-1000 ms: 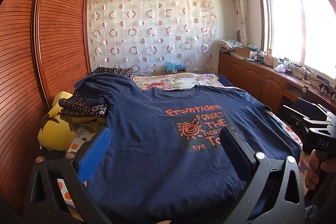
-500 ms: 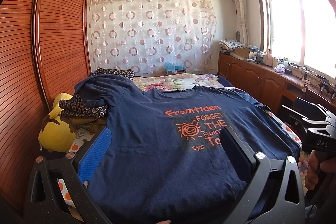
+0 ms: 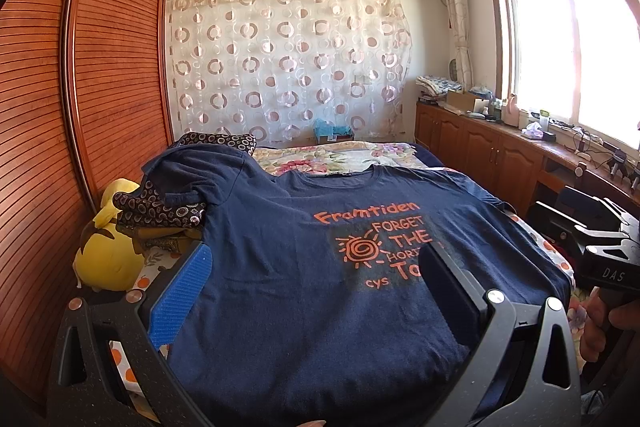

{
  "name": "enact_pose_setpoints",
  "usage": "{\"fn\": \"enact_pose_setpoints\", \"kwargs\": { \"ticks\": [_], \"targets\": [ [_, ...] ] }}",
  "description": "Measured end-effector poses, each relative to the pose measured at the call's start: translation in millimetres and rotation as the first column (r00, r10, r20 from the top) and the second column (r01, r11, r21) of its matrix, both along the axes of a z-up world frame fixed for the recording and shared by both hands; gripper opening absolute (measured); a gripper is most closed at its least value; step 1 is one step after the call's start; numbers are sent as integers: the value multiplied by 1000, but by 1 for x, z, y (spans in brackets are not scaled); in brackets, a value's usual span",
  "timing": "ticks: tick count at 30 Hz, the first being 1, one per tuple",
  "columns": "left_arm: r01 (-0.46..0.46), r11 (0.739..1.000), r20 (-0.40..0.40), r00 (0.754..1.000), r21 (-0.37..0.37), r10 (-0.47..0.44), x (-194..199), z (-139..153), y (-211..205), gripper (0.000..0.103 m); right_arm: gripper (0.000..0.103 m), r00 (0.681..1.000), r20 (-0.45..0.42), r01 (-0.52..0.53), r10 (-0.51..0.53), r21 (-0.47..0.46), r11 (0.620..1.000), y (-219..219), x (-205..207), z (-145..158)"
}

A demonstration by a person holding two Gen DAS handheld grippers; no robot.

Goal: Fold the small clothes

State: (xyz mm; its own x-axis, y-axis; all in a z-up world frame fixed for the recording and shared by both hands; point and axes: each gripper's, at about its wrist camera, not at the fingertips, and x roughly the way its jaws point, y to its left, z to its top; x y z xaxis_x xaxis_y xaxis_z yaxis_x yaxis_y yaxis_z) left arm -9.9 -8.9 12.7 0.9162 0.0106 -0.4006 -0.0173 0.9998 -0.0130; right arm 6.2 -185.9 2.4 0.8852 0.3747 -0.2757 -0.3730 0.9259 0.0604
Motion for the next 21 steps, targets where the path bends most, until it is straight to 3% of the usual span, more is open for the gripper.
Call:
{"fn": "enact_pose_setpoints", "kwargs": {
  "ticks": [7, 21],
  "targets": [
    [5, 1000, -13, 1000, -9, -5, 2, 5, 3, 103, 103, 1000, -8, -7, 7, 2, 1000, -1, 4, -4],
    [-32, 999, -110, 993, -13, 30, 40, -26, 54, 103, 103, 997, -60, -50, 49, -17, 999, 7, 30, -9]
  ]
}}
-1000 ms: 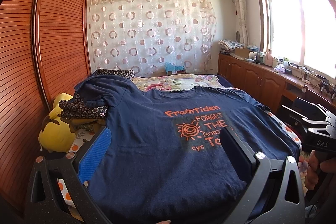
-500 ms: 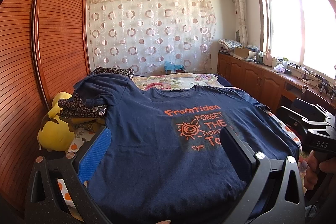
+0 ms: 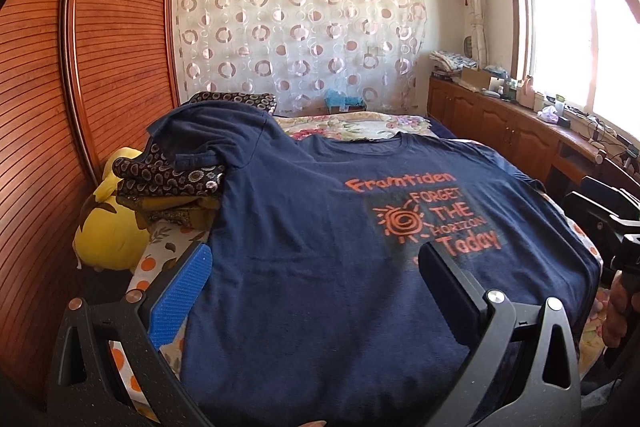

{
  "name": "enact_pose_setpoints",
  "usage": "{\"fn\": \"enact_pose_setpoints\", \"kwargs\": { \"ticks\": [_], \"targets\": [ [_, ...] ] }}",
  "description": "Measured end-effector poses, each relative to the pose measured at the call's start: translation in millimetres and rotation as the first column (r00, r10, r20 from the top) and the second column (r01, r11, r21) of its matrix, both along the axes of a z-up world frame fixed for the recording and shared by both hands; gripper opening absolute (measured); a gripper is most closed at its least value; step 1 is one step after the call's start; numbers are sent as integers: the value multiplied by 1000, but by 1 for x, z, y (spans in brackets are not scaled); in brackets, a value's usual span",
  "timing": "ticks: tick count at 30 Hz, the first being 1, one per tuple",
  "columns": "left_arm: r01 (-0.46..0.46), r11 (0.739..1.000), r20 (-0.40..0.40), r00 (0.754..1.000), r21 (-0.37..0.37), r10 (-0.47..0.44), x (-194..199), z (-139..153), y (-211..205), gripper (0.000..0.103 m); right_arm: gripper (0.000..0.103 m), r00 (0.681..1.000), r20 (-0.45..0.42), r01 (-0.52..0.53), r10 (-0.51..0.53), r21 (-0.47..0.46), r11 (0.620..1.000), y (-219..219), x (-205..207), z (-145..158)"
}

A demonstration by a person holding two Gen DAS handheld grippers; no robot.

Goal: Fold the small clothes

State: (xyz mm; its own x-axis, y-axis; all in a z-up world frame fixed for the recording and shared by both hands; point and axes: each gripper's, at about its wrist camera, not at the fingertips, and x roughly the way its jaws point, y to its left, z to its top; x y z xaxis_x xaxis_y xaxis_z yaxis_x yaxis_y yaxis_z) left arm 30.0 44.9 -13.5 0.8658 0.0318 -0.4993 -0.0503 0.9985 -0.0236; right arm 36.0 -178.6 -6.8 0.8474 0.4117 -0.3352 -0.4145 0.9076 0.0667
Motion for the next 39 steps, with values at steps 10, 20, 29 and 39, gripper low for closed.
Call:
{"fn": "enact_pose_setpoints", "kwargs": {
  "ticks": [10, 20, 29, 39],
  "targets": [
    [-103, 995, -37, 994, 13, 104, 21, -13, 66, 103, 103, 998, -23, -65, 65, -38, 997, 20, 45, -11],
    [-101, 994, -53, 994, -33, 99, 53, 4, 110, 102, 103, 985, -105, -144, 134, -95, 985, 32, 79, -20],
    [-80, 989, -114, 991, -122, 66, 111, 10, 134, 63, 103, 967, -171, -213, 191, -127, 969, 24, 83, -18],
    [-92, 989, -209, 976, -112, 67, 145, -11, 139, 38, 103, 947, -194, -284, 255, -140, 948, 23, 87, -5]
  ]
}}
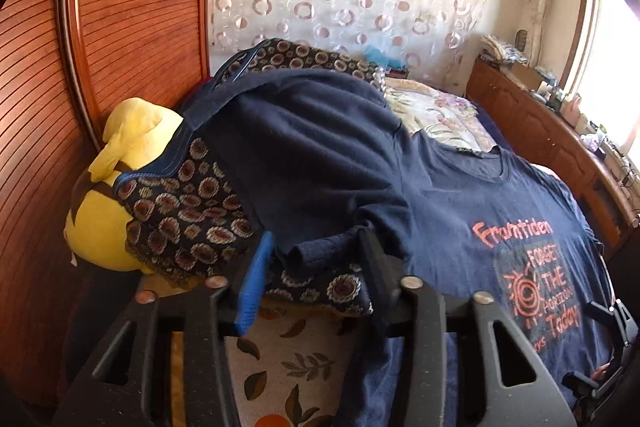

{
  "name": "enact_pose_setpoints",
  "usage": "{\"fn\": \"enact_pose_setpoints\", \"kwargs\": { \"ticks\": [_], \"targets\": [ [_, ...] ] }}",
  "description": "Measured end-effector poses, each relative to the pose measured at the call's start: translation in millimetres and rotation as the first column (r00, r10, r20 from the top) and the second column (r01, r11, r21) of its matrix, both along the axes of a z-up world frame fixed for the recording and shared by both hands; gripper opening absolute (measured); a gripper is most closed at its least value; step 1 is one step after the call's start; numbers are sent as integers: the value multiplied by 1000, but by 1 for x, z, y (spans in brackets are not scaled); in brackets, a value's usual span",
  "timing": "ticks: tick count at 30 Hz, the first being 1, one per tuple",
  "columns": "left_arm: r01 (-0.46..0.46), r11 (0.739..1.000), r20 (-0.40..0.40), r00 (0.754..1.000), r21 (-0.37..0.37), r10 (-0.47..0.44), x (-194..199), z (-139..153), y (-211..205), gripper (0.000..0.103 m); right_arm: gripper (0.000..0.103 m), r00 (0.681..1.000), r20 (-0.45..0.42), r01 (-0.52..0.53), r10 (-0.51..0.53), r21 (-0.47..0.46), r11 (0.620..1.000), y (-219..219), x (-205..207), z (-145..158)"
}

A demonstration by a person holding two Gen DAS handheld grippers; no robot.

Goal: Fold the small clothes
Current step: 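Grasp the navy T-shirt's side edge with the left tool and fold it inward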

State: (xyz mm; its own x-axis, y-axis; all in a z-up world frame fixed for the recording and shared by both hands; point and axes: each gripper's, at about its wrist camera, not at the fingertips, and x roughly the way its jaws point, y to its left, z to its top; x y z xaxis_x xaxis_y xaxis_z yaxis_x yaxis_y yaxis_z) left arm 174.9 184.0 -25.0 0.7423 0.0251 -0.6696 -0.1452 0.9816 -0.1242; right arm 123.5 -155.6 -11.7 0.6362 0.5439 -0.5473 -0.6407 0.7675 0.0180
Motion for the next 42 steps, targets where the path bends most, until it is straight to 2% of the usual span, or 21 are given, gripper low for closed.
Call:
{"fn": "enact_pose_setpoints", "kwargs": {
  "ticks": [3, 4, 11, 17, 20, 22, 26, 27, 28, 31, 35, 39, 42],
  "targets": [
    [18, 1000, 3, 1000, 0, -18, 3, 6, 0, 20, 103, 1000, -7, 1, -1, 7, 1000, -3, 1, -3],
    [25, 1000, 4, 1000, 12, -25, 4, 10, -3, 19, 103, 1000, -9, 3, -2, 9, 1000, -5, 1, -4],
    [101, 993, 65, 992, 63, -105, 5, 48, -32, 15, 103, 1000, -2, 23, -23, 27, 999, -10, 0, -4],
    [259, 962, 92, 959, 90, -267, -1, 81, -94, 15, 103, 998, 3, 57, -57, 58, 997, -17, -3, -3],
    [314, 944, 80, 943, 98, -322, -10, 83, -118, 23, 103, 997, -6, 74, -73, 69, 995, -23, -1, -2],
    [333, 939, 79, 937, 88, -340, -14, 82, -123, 38, 103, 997, -8, 83, -83, 70, 994, -26, -3, -3],
    [337, 938, 72, 937, 77, -343, -29, 71, -118, 59, 103, 995, -9, 100, -100, 76, 992, -31, -7, -3],
    [331, 940, 65, 939, 85, -337, -31, 68, -116, 72, 103, 995, -9, 103, -103, 80, 991, -32, -9, -3],
    [323, 941, 57, 942, 96, -329, -35, 62, -111, 80, 103, 995, -10, 105, -104, 81, 991, -32, -10, -2],
    [323, 943, 9, 946, 83, -325, -44, 38, -98, 80, 103, 994, -3, 106, -106, 77, 991, -28, -12, 1],
    [273, 960, -54, 961, 58, -270, -61, -2, -74, 80, 103, 996, 19, 84, -85, 56, 995, -20, -15, 5],
    [241, 970, -55, 969, 36, -239, -86, -27, -60, 80, 102, 999, 36, 31, -33, 49, 998, -7, -11, 12],
    [212, 977, -38, 977, 24, -211, -102, -36, -49, 80, 98, 999, 36, -33, 31, 53, 998, 13, -7, 19]
  ]
}}
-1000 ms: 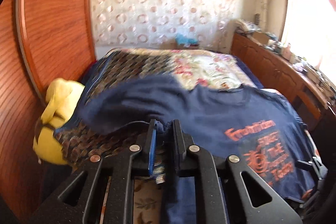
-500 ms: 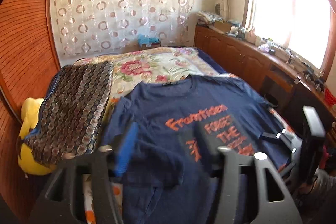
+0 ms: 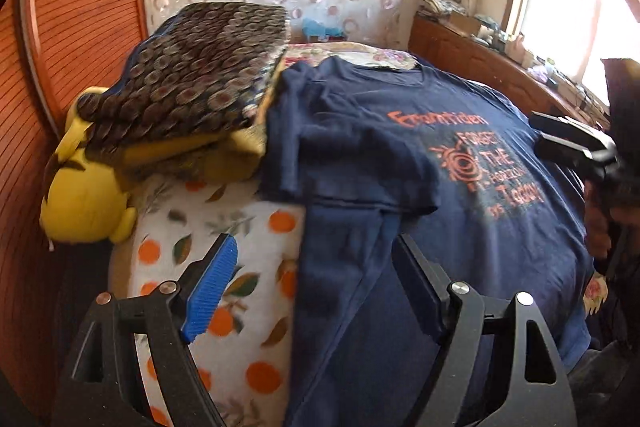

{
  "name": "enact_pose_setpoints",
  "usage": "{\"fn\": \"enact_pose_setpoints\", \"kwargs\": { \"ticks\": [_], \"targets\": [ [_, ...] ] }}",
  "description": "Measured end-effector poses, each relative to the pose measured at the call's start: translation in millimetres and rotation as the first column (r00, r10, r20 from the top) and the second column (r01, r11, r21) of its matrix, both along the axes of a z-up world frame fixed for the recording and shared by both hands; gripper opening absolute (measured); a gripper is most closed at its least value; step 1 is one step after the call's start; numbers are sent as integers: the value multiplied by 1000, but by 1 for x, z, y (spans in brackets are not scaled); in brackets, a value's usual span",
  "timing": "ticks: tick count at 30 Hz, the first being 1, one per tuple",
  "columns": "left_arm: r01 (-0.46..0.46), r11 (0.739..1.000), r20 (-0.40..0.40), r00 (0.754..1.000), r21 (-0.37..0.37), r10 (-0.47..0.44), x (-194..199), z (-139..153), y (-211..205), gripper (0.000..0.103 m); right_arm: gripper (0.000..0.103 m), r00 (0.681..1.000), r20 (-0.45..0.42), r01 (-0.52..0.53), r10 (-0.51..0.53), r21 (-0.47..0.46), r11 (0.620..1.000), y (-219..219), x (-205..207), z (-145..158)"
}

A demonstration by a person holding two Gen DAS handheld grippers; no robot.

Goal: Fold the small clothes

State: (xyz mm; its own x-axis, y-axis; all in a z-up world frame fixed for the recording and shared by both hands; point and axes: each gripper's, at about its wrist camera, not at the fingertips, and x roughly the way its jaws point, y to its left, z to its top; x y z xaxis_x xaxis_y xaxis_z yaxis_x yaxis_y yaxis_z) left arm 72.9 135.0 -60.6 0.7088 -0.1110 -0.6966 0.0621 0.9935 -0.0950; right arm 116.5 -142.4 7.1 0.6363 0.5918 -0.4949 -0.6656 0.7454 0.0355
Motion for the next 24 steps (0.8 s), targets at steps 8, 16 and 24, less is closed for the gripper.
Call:
{"fn": "enact_pose_setpoints", "kwargs": {
  "ticks": [8, 16, 24],
  "targets": [
    [-72, 997, 46, 996, -16, 73, -22, 3, 23, 80, 79, 975, -88, -201, 203, 25, 979, 95, 16, -2],
    [-108, 994, 58, 993, 4, 108, -36, 0, 37, 80, 55, 934, -181, -317, 309, -14, 948, 183, 22, -39],
    [-112, 994, 47, 993, -16, 112, -36, -8, 41, 80, 30, 908, -296, -314, 296, -11, 950, 228, 75, -50]
  ]
}}
